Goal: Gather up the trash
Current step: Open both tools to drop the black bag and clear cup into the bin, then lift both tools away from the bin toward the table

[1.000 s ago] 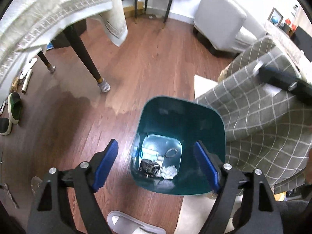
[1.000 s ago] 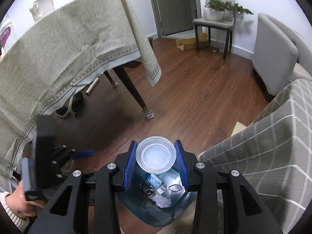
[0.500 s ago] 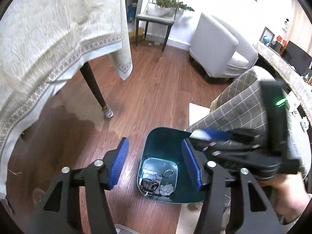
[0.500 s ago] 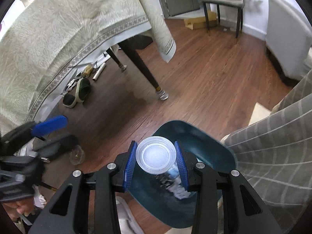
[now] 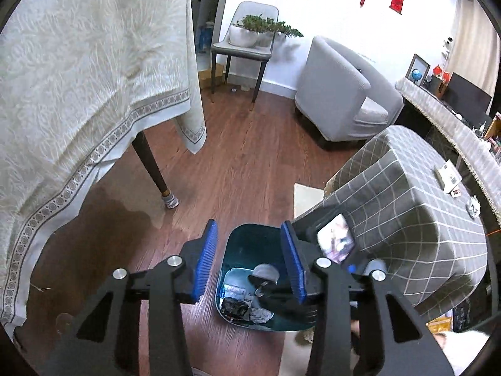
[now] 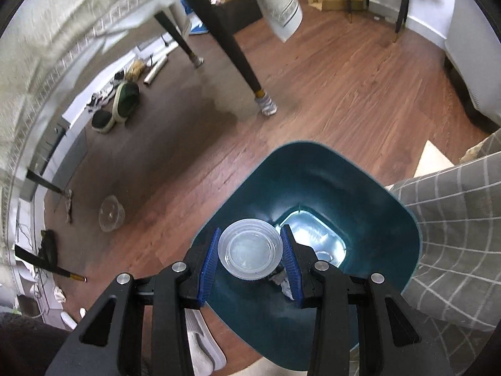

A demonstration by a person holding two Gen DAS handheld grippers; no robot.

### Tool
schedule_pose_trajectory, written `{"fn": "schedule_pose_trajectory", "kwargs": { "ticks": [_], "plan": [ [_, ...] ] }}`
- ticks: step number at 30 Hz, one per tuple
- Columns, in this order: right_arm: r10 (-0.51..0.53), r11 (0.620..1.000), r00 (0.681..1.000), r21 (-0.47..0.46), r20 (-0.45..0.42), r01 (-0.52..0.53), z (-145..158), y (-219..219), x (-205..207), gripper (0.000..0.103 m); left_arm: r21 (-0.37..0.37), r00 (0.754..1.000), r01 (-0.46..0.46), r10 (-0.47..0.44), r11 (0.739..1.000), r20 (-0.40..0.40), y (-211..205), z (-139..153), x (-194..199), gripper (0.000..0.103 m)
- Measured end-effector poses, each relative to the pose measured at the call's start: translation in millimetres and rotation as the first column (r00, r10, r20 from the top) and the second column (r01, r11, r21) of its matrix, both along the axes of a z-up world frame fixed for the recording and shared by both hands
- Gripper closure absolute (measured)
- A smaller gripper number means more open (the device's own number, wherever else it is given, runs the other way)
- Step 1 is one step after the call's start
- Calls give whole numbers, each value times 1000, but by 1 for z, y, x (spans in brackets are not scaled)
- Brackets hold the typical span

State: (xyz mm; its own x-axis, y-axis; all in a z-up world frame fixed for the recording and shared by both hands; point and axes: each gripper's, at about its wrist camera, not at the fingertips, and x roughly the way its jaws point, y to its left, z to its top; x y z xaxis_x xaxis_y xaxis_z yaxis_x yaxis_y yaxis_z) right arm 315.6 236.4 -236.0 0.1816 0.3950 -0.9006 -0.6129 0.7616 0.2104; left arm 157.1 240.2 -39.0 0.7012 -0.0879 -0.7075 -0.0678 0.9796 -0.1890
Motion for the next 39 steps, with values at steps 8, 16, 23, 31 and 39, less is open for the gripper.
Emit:
{"fn": "schedule_pose_trajectory", "kwargs": {
  "ticks": [8, 16, 23, 31, 39],
  "plan": [
    [28, 997, 999, -65, -47, -31, -25, 10, -7, 63, -40, 999, 1, 1, 999, 34, 1, 22, -5, 60],
    [38, 997, 997, -66, -62, -42, -24, 4, -10, 45, -55, 999, -4, 7, 998, 54, 3, 33, -8, 60],
    [34, 999, 999, -3, 15, -34, 12, -3, -11, 45, -46, 998, 3, 0, 999, 69, -6, 43, -7, 60],
    [37, 996, 992, 79, 123, -47, 62, -17, -16, 45, -29, 996, 17, -14, 999, 86, -21, 52, -2, 60],
    [18, 993, 973, 108, 230, -44, 102, -48, -20, 45, -15, 993, 15, -13, 1000, 121, -39, 66, 5, 58]
  ]
}}
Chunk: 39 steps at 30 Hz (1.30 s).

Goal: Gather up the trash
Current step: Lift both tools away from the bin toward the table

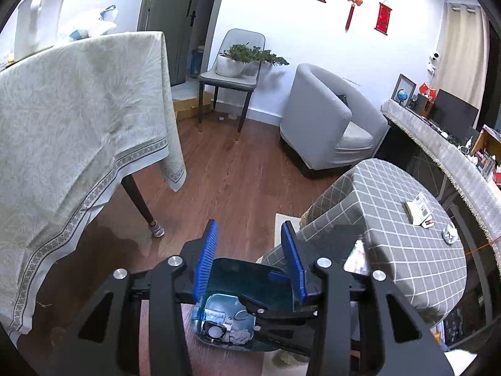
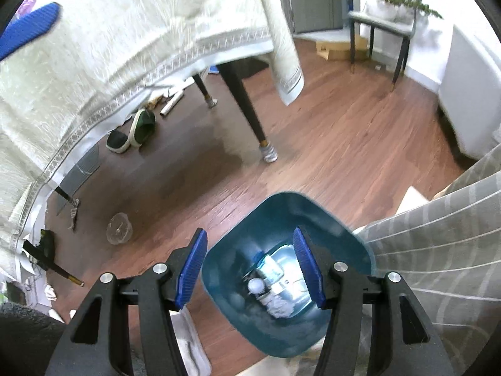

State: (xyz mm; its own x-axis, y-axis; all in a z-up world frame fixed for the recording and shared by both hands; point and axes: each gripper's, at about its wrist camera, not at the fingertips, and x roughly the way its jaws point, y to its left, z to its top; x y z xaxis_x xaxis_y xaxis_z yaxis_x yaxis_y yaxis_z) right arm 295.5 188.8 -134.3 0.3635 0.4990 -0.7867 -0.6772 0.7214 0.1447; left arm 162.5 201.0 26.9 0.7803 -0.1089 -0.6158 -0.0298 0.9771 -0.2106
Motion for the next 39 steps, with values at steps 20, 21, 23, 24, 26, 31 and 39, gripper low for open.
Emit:
{"fn": "schedule_pose_trajectory", "kwargs": {
  "ticks": [20, 21, 23, 24, 26, 31, 39],
  "plan": [
    [-166, 985, 965, 80, 203, 153, 78, -132, -11, 41, 32, 992, 115, -116, 993, 38, -97, 11, 36, 42],
    [-177, 983, 962, 81, 206, 163, 79, -139, -11, 41, 33, 992, 122, -123, 992, 40, -102, 11, 37, 41],
    [-199, 979, 957, 81, 213, 185, 82, -155, -11, 41, 32, 989, 141, -142, 990, 47, -114, 11, 40, 39],
    [-206, 978, 954, 80, 217, 193, 83, -160, -11, 40, 31, 988, 146, -148, 989, 50, -118, 11, 41, 38],
    [-226, 974, 947, 74, 229, 215, 85, -174, -13, 40, 23, 985, 161, -162, 987, 56, -128, 12, 44, 38],
    [-280, 960, 931, 75, 235, 270, 86, -210, -13, 39, 21, 979, 193, -194, 981, 63, -156, 12, 50, 35],
    [-345, 938, 907, 64, 242, 340, 83, -258, -12, 33, 46, 967, 245, -247, 968, 59, -197, 7, 58, 29]
  ]
}}
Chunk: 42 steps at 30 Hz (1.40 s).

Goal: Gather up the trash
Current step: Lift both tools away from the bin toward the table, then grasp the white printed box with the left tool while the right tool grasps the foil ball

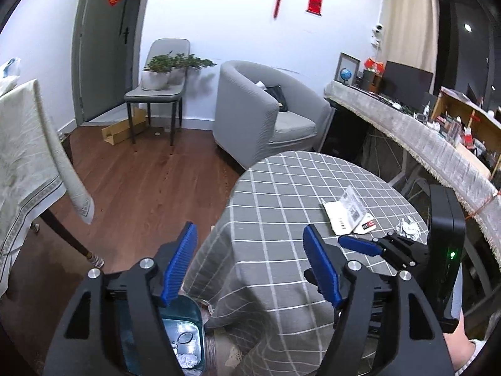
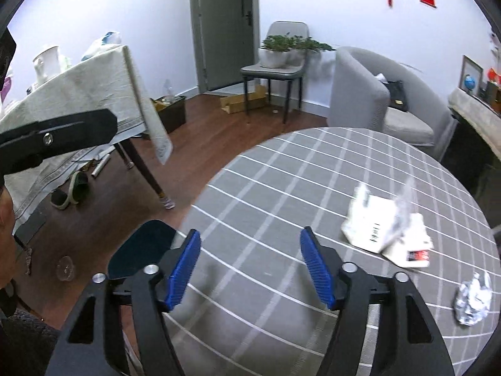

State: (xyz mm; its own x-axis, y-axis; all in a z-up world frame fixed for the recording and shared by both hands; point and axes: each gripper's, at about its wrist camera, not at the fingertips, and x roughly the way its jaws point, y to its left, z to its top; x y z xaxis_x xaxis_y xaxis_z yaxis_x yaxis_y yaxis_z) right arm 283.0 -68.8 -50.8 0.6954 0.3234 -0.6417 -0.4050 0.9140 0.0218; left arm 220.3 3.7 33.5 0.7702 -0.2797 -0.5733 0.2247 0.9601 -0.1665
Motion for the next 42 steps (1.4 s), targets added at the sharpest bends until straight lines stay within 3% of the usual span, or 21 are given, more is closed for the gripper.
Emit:
{"fn": "schedule_pose_trajectory", "kwargs": {
  "ticks": [15, 29, 42],
  "plan": [
    [-126, 991, 991, -27, 41, 127, 5, -76, -7, 26, 17, 996, 92, -92, 996, 3, -74, -11, 15, 26],
    [-302, 952, 952, -44, 40, 304, -4, -157, -6, 25, 11, 990, 138, -138, 990, -14, -120, -21, 25, 26],
    [-371, 927, 928, -57, 15, 372, -14, -196, -4, 25, 23, 985, 172, -171, 985, -38, -150, -35, 36, 26]
  ]
}}
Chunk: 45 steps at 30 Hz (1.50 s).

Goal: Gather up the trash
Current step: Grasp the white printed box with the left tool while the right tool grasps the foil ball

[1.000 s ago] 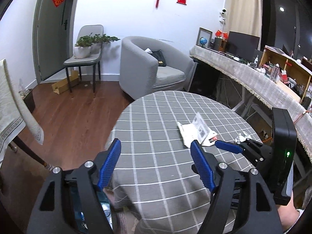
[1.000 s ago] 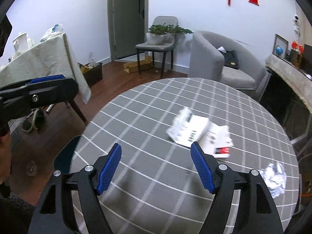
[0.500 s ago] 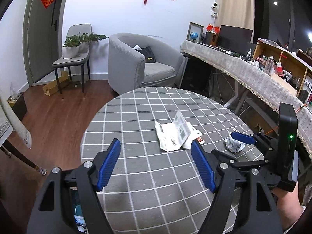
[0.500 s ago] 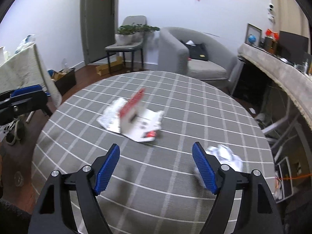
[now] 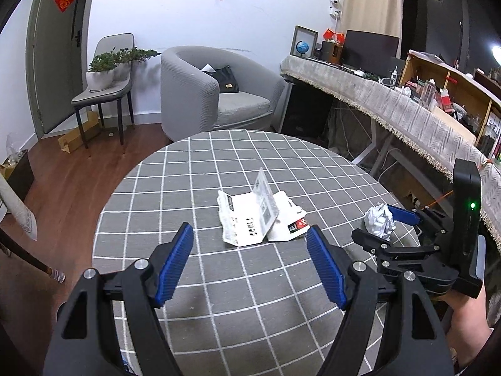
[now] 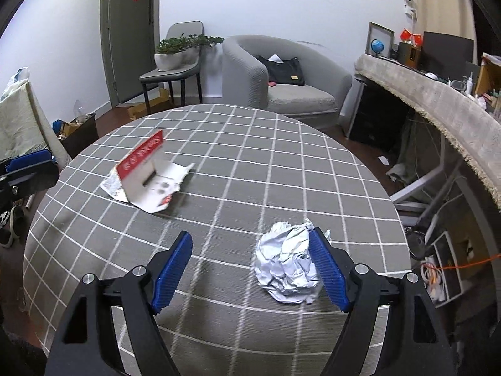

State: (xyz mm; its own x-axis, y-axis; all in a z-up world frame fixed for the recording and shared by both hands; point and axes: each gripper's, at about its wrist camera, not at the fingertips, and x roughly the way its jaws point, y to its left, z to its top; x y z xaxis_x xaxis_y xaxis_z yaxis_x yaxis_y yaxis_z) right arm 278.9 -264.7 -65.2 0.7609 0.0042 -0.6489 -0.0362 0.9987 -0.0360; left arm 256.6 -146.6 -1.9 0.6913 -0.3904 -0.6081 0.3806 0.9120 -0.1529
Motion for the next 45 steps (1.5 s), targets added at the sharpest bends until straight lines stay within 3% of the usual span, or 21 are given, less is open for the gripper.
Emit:
{"fn": "schedule_pose_trajectory", "kwargs": {
  "ticks": [4, 14, 25, 33, 35, 39, 41, 45],
  "plan": [
    [-15, 1000, 1000, 9, -8, 15, -2, -13, 0, 26, 11, 1000, 4, -4, 1000, -2, -5, -2, 4, 26],
    [-71, 997, 995, 9, -65, 71, -13, -49, 14, 60, 12, 999, 33, -33, 999, -10, -25, -9, 22, 28],
    [-12, 993, 1000, 116, -3, 12, 5, -54, 25, 62, 62, 998, 38, -35, 997, -61, -48, -29, 48, 44],
    [24, 992, 1000, 124, 10, -25, 12, -45, 40, 62, 65, 996, 27, -21, 998, -90, -54, -35, 63, 63],
    [32, 993, 999, 112, 6, -32, 12, -43, 44, 62, 63, 995, 31, -25, 998, -101, -56, -36, 67, 63],
    [34, 992, 999, 120, 6, -35, 13, -43, 50, 62, 71, 992, 32, -22, 997, -125, -56, -41, 75, 77],
    [41, 992, 999, 116, 5, -41, 12, -40, 52, 62, 70, 991, 26, -16, 997, -135, -56, -44, 78, 79],
    [56, 992, 998, 110, 5, -56, 12, -31, 56, 62, 52, 988, 30, -22, 998, -150, -52, -47, 83, 99]
  ]
}}
